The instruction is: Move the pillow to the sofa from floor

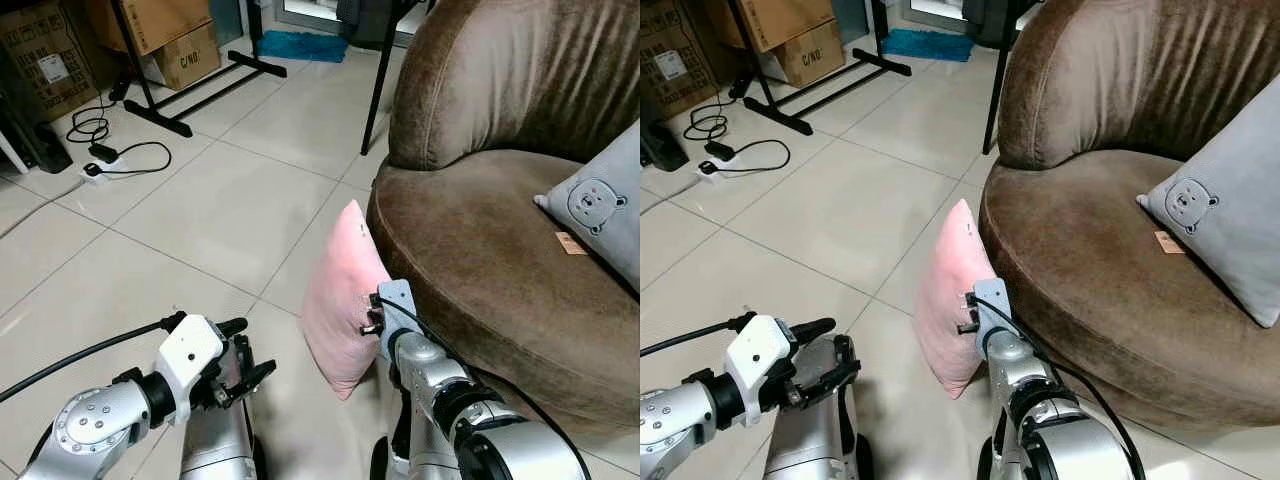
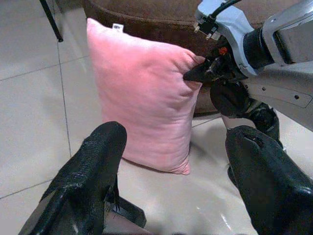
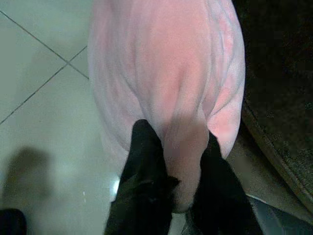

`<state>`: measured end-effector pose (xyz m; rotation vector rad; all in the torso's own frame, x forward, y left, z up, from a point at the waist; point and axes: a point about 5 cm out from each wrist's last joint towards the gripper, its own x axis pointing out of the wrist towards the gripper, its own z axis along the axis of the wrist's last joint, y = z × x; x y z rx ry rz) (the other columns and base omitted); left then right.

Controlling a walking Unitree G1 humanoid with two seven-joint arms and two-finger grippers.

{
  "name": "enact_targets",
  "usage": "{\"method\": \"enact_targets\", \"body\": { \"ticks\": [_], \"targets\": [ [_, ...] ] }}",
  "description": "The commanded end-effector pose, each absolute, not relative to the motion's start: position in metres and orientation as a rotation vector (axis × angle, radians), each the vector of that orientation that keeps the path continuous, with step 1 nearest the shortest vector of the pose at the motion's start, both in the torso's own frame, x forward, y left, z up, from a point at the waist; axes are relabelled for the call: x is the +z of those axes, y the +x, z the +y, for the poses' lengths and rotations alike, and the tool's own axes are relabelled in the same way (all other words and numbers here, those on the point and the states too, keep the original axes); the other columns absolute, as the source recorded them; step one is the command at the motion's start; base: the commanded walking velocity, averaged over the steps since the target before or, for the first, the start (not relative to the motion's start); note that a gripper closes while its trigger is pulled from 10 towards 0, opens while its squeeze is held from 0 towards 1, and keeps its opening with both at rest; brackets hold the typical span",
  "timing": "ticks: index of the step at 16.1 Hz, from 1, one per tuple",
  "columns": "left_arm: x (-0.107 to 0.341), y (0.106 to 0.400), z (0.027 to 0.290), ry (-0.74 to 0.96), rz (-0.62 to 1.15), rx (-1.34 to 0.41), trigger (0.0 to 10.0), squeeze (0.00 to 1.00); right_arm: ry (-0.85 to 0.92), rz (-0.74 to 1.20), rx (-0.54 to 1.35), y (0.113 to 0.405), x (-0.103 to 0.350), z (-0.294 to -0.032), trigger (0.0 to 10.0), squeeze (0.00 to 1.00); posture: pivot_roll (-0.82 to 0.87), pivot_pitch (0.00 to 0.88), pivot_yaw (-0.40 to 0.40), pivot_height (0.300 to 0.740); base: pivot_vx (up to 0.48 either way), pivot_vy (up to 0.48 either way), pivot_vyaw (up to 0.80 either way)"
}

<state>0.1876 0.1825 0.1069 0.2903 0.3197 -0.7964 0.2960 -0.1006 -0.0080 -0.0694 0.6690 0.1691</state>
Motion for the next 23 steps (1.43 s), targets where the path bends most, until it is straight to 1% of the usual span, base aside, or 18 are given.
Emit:
{"method": "enact_targets", "body": {
  "ticks": [1,2,5,7,9,10,12,13,14,15,16,17,18,19,23],
  "targets": [
    [0.106,0.188,0.181,0.290,0.323,-0.811,10.0,0.00,-0.051,0.649,0.176,0.300,-0.004,-0.099,0.0,0.00,0.10,0.017,0.001,0.443,0.000,0.000,0.00],
    [0.104,0.190,0.180,0.286,0.324,-0.808,10.0,0.00,-0.034,0.637,0.188,0.302,-0.002,-0.097,0.0,0.00,0.09,0.000,0.001,0.443,0.000,0.000,0.00],
    [0.101,0.198,0.179,0.280,0.302,-0.777,10.0,0.00,0.024,0.593,0.249,0.305,0.005,-0.091,0.0,0.00,0.07,0.000,-0.005,0.443,0.000,0.000,0.00],
    [0.104,0.209,0.177,0.276,0.244,-0.726,10.0,0.00,0.150,0.483,0.323,0.314,0.020,-0.084,0.0,0.00,0.06,0.000,-0.008,0.443,0.000,0.000,0.00],
    [0.108,0.215,0.175,0.256,0.198,-0.677,10.0,0.00,0.254,0.383,0.368,0.317,0.034,-0.084,0.0,0.00,0.05,0.000,-0.011,0.443,0.000,0.000,0.00],
    [0.109,0.220,0.172,0.241,0.165,-0.632,10.0,0.00,0.365,0.233,0.405,0.307,0.059,-0.095,0.0,0.00,0.05,0.000,-0.012,0.443,0.000,0.000,0.00],
    [0.110,0.220,0.171,0.246,0.153,-0.619,10.0,0.00,0.410,0.186,0.404,0.299,0.070,-0.101,0.0,0.00,0.04,0.000,-0.010,0.443,0.000,0.000,0.00],
    [0.112,0.215,0.167,0.257,0.128,-0.611,10.0,0.00,0.438,0.099,0.379,0.281,0.091,-0.113,0.0,0.00,0.03,0.000,-0.010,0.443,0.000,0.000,0.00],
    [0.114,0.212,0.166,0.265,0.111,-0.592,10.0,0.00,0.423,0.015,0.345,0.267,0.107,-0.120,0.0,0.00,0.03,0.000,-0.013,0.443,0.000,0.000,0.00],
    [0.114,0.212,0.167,0.268,0.106,-0.579,10.0,0.00,0.419,0.009,0.330,0.264,0.109,-0.121,4.4,0.00,0.02,0.000,-0.014,0.443,0.000,0.000,0.00],
    [0.115,0.212,0.168,0.269,0.092,-0.544,10.0,0.00,0.407,-0.013,0.334,0.258,0.115,-0.122,10.0,0.00,0.02,0.000,-0.015,0.443,0.000,0.000,0.00],
    [0.118,0.212,0.171,0.258,0.066,-0.461,10.0,0.00,0.336,0.007,0.330,0.242,0.120,-0.125,10.0,0.00,0.01,0.000,-0.022,0.443,0.000,0.000,0.00],
    [0.119,0.213,0.170,0.255,0.052,-0.434,10.0,0.00,0.317,0.008,0.320,0.238,0.121,-0.126,10.0,0.00,0.01,0.000,-0.031,0.443,0.000,0.000,0.00],
    [0.120,0.214,0.167,0.245,0.034,-0.408,10.0,0.00,0.282,0.030,0.298,0.233,0.119,-0.129,10.0,0.00,0.01,0.000,-0.035,0.453,0.000,0.000,0.00],
    [0.123,0.218,0.158,0.232,0.004,-0.388,10.0,0.00,0.269,0.042,0.287,0.234,0.129,-0.127,10.0,0.00,0.01,0.000,-0.040,0.488,0.000,0.000,0.00]
  ]
}}
